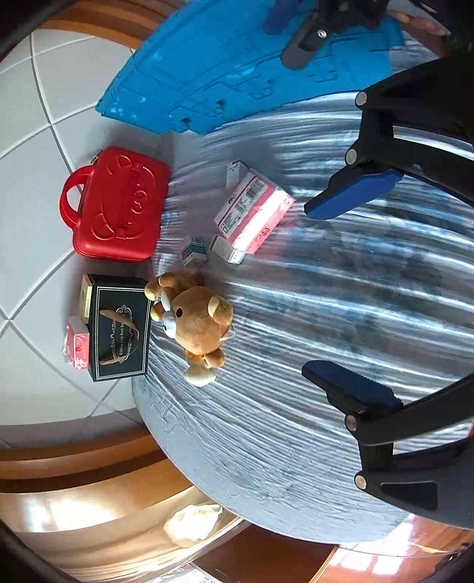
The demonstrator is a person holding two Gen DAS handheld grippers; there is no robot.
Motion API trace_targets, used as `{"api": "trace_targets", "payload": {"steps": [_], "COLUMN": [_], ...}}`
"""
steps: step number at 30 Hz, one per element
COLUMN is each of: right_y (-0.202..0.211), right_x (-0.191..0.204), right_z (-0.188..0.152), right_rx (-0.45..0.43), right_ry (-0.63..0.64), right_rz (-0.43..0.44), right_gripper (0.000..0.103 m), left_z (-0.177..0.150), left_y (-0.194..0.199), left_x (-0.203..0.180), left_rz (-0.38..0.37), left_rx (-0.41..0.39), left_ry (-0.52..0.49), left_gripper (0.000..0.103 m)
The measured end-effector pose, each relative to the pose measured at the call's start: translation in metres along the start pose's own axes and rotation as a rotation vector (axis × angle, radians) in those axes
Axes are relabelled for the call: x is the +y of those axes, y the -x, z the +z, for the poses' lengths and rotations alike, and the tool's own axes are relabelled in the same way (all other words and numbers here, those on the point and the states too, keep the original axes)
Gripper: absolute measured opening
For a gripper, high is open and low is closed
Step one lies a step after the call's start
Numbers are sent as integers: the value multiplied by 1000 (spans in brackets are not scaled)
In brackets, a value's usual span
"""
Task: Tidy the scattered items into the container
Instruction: 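Grasp the pink-and-white tissue pack with the left tool while the right tool grasps the small white box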
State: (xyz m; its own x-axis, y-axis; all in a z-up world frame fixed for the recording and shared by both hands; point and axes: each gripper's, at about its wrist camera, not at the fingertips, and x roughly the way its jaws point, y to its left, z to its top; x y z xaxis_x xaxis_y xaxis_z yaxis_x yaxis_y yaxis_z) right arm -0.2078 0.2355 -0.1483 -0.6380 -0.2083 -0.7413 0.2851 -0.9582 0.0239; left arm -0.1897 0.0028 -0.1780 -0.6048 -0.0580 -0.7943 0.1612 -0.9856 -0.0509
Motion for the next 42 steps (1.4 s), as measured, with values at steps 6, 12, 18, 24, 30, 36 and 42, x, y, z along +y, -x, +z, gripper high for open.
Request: {"api": "trace_targets", "payload": {"steps": [6,12,18,24,30,36,42], "right_y": [-93,-173,-226,-254,-240,-254,-231], "right_x": [-25,-47,-72,-61,-27,-21,32], "right_z": [3,2,6,3,-10,3,-6], "right_rx": [45,75,100,164,172,167,160], "right_ry": [-56,-87,-119,-47,28,1,104], "right_rz": [17,-121,-223,-99,16,6,135], "right_gripper": [101,69,69,67,68,63,63], "left_z": [9,12,20,19,16,10,-16], "left_y": [-76,-144,-184,-210,-207,-207,-166], "left_x": [-14,-33,-49,-39,-4,-6,42], "left_rz": [4,-23,-15,44,-15,-15,107], "left_rx": [27,74,77,103,115,90,81], "left_ry": [12,-3,-49,-39,53,18,12], "left_gripper": [80,79,80,79,79,79,79]}}
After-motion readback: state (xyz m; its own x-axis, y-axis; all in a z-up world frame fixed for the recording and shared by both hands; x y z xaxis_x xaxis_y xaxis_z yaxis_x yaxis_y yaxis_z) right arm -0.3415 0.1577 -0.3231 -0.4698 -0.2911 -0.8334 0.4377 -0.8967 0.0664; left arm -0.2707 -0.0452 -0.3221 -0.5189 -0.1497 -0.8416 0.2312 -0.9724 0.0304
